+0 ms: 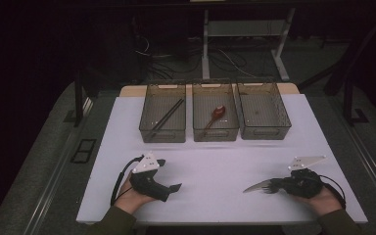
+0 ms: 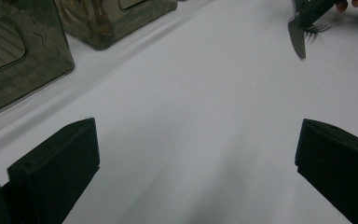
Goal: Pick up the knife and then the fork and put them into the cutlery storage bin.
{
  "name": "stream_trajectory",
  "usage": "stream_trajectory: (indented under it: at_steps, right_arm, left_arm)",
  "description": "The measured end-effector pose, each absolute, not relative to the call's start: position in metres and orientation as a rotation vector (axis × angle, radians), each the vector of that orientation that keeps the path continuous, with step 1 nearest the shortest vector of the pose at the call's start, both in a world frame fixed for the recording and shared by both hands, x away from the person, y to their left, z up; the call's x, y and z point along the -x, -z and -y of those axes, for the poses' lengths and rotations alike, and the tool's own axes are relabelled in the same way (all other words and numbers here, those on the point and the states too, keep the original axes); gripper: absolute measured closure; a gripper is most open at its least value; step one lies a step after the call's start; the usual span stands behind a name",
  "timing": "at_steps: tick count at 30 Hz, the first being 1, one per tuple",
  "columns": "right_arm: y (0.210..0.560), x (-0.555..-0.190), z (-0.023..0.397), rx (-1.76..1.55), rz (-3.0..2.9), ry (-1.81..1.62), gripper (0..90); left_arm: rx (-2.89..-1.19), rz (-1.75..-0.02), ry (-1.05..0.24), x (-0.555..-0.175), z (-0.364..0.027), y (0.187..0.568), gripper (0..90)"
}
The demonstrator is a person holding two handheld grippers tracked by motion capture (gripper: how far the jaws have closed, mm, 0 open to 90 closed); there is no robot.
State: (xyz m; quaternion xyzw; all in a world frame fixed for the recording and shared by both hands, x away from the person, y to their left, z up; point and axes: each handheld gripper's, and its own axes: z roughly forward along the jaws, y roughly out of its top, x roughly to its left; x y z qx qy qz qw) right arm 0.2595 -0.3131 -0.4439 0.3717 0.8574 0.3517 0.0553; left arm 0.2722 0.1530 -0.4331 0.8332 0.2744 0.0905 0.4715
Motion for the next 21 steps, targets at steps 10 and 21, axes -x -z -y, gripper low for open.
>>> stream_trajectory:
  at_steps: [10,21]
  right_arm:
    - [0.445,-0.257,0.307,-1.100,-2.583,-1.034,90.0]
    - [0.447,-0.270,0.302,-1.098,-2.553,-1.025,90.0]
  left_arm:
    - [-2.046,-0.674,-0.221,-0.273,-0.152,0.434,0.0]
    - [-2.049,-0.675,-0.216,-0.273,-0.151,0.435,0.0]
